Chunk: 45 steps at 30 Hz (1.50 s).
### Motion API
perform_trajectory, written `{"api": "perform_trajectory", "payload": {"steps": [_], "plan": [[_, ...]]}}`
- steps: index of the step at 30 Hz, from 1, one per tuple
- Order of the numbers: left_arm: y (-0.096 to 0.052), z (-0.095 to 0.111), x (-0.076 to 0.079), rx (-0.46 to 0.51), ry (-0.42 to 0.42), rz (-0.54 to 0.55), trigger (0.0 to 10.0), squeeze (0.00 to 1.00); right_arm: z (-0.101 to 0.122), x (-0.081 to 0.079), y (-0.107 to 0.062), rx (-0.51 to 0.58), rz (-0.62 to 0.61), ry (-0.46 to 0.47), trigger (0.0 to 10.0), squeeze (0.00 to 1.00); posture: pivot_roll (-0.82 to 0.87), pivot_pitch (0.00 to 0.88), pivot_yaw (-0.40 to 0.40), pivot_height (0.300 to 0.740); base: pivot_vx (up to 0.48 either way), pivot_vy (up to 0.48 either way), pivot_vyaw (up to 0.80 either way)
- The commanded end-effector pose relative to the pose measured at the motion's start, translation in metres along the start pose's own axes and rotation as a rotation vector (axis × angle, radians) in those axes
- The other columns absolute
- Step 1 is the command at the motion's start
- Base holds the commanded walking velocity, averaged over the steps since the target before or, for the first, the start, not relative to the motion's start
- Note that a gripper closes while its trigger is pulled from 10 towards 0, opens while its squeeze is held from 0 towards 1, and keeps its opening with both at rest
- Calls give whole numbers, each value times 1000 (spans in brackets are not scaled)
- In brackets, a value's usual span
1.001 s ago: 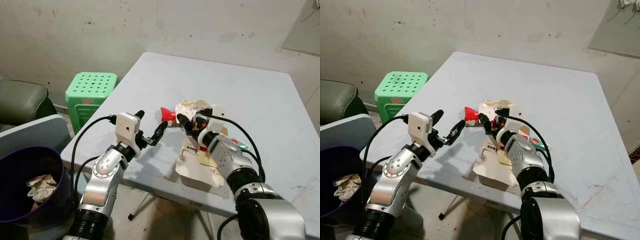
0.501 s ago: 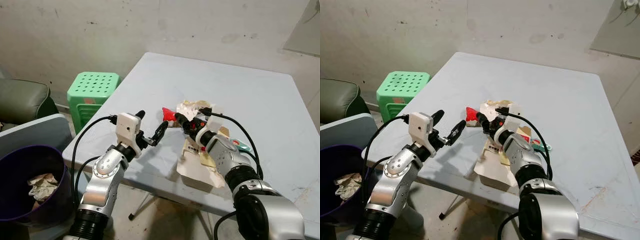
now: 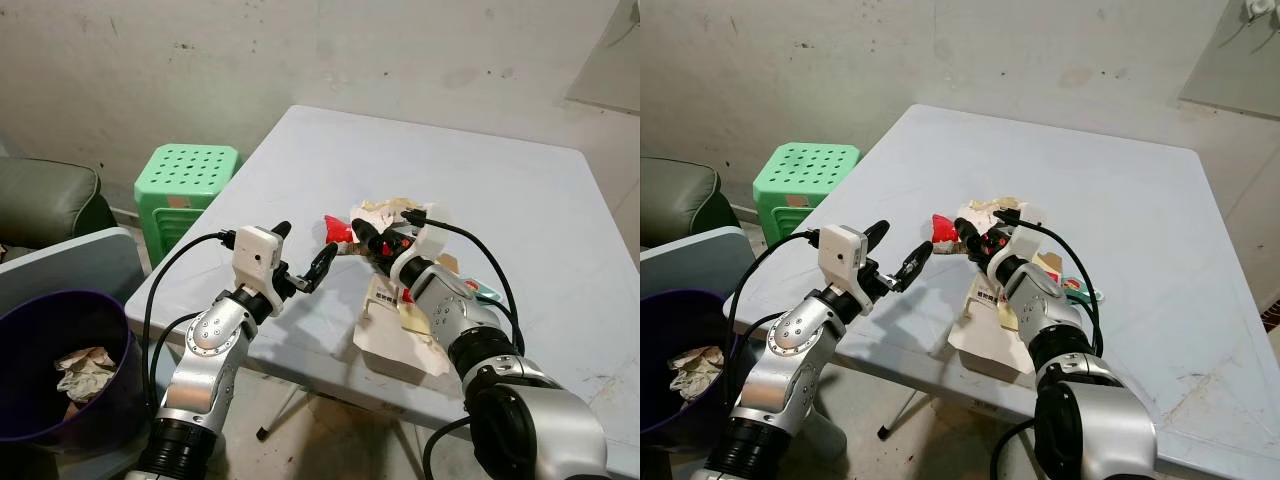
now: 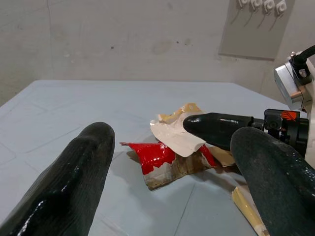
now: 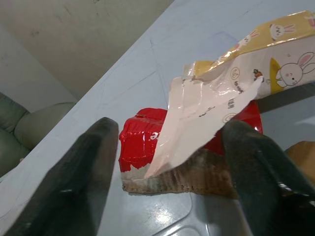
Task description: Picking trash to rubbish bin
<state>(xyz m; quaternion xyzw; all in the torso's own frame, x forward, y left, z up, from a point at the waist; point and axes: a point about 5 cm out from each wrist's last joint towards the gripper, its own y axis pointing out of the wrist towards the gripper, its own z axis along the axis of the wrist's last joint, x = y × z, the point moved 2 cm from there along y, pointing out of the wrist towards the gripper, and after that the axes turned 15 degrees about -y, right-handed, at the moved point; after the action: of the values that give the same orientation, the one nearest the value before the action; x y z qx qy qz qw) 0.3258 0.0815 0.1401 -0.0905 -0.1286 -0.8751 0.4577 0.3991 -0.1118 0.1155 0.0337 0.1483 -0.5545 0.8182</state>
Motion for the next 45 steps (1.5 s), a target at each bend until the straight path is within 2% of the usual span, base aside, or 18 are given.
{"api": "perform_trajectory", "payload": {"steps": [1,32,45], "plan": [[2,5,2,9,22,-14,10000,0,5,0,2,7,-14,0,0,0,91,6,-71,715,0,0,0],[3,8,-3,17,36,10,10000,0,9,4,3,11,-61,-6,0,0,96,25,-68,715,0,0,0],[3,9,-4,21,45,16,10000,0,13,3,3,52,-51,-14,0,0,96,22,-69,715,0,0,0]]}}
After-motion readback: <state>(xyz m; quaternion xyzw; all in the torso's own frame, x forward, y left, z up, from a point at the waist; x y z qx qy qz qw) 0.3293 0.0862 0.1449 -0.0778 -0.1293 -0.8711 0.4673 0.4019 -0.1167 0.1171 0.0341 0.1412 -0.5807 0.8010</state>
